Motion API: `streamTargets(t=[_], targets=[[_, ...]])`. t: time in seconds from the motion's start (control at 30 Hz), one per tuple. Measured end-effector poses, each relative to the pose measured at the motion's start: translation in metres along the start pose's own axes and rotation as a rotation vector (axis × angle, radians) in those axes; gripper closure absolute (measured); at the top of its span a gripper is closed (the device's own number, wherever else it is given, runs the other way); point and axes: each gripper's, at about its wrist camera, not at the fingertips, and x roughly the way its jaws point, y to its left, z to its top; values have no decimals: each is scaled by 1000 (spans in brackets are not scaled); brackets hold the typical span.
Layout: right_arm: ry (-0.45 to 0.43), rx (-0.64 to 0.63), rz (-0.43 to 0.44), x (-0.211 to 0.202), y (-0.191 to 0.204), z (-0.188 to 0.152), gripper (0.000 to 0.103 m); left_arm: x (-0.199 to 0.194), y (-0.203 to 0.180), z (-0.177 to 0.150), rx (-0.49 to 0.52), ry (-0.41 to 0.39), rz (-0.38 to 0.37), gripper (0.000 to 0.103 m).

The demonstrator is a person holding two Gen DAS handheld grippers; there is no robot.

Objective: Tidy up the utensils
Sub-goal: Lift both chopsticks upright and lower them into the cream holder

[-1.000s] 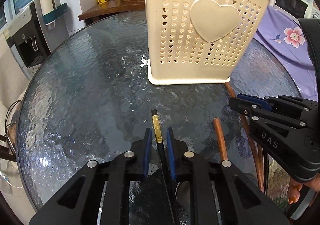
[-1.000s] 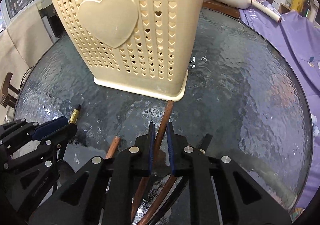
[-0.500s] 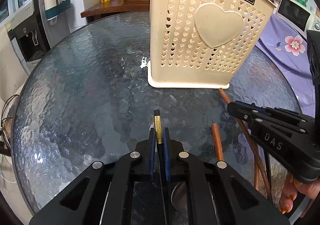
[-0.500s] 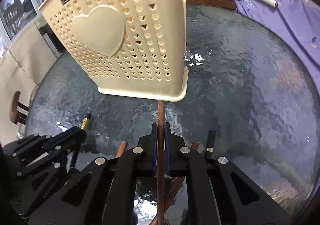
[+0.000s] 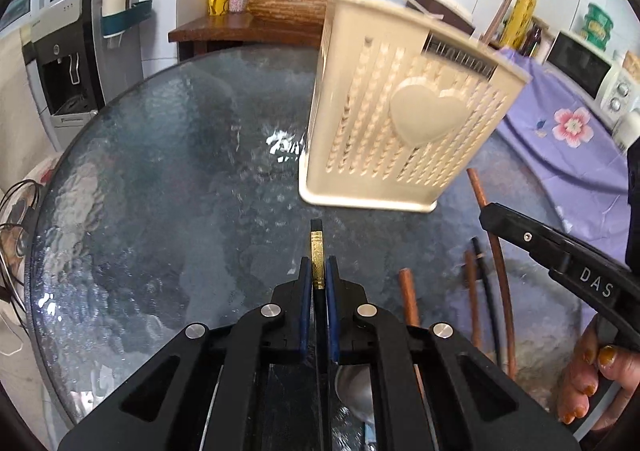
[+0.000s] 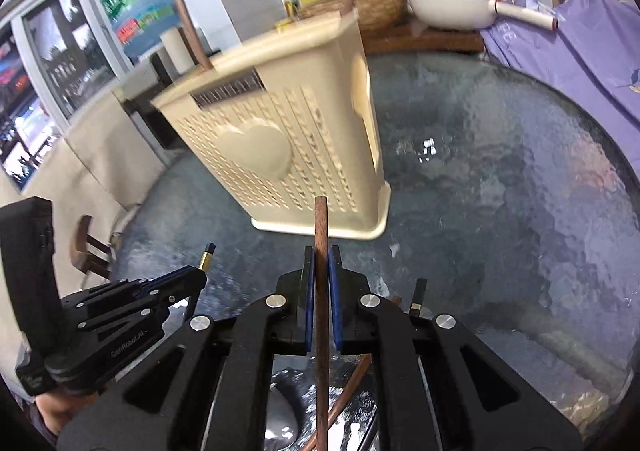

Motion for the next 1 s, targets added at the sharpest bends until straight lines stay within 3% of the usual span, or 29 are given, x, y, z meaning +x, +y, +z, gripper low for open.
streamTargets(t=[0.53, 1.0], targets=[[-152, -71, 91, -103, 24, 3, 95, -93, -16, -1, 53, -184, -61, 96], [-214, -167, 137, -147, 52, 5, 95, -146, -18, 0, 92, -289, -78, 96]])
